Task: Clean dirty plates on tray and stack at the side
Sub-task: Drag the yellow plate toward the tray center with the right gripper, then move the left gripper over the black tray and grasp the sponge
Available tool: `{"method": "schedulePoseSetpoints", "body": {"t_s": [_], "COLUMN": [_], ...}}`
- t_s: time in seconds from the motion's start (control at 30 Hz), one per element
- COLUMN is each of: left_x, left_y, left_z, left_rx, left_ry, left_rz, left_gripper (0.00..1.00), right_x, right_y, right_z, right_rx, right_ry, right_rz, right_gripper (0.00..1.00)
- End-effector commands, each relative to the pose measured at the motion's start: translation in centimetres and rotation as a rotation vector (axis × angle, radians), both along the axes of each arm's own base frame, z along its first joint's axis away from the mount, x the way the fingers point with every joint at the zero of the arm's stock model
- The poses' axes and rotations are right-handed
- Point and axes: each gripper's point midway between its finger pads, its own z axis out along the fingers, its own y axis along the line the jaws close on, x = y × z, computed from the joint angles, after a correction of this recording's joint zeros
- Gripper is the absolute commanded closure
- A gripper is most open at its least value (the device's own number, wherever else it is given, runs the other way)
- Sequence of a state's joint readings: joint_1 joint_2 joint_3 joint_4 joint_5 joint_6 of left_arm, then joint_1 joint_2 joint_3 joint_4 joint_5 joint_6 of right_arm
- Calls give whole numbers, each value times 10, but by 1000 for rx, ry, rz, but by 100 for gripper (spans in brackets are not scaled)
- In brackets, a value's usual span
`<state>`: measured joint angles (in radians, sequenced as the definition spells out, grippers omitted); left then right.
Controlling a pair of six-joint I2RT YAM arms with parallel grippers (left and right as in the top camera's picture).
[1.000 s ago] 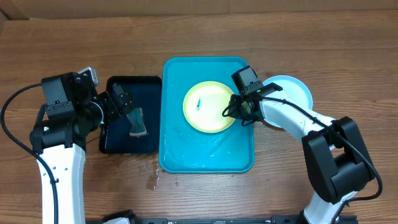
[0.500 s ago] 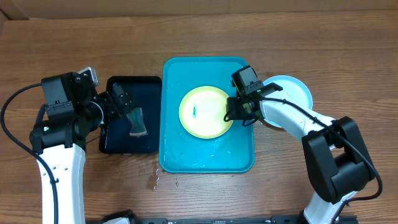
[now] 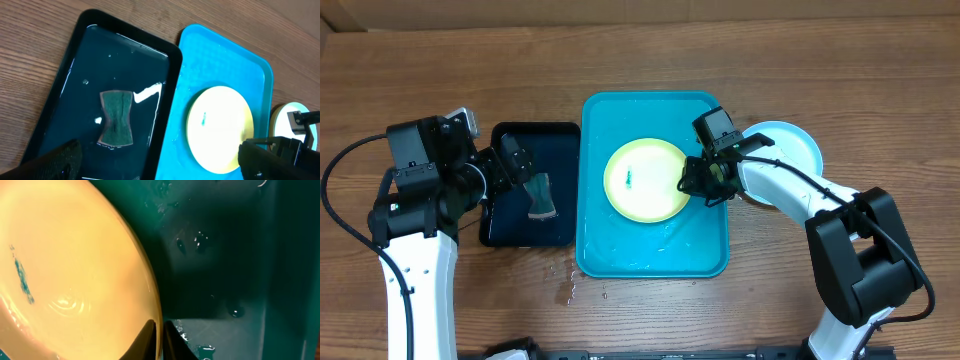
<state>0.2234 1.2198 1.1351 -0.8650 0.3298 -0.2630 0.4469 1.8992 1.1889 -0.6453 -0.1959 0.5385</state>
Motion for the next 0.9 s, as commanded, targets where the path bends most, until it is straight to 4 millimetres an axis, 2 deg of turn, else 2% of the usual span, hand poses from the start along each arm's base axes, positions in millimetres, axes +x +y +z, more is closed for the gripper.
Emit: {"method": "schedulePoseSetpoints", "body": {"t_s": [0.0,0.2,0.27,0.43,0.53,0.67,0.87], "left_x": [3,3,3,5,15,8,-2], "left_y": [1,1,1,1,1,-5,-10], "left_z": [4,4,4,6,14,8,-12], "left_rx": [0,0,0,0,-2,-17,7], "left_ry": [-9,-9,-9,-23,-76,-41,45], "left_rz": [3,3,3,1,-1,-30,-102], "left_gripper": [0,0,0,0,0,0,0], "right_x": [-1,1,1,-1,-2,-4,-2], "right_y": [5,3,3,5,8,11,11], "right_z": [8,8,8,6,6,6,6], "right_rx": [28,11,10,-19,-33,-49,-46], "right_ry": [-8,-20,-20,-34,-45,-54,-61], "right_rz": [-5,-11,-8,3,15,24,23], "right_gripper": [93,91,84,75,75,83,90]}}
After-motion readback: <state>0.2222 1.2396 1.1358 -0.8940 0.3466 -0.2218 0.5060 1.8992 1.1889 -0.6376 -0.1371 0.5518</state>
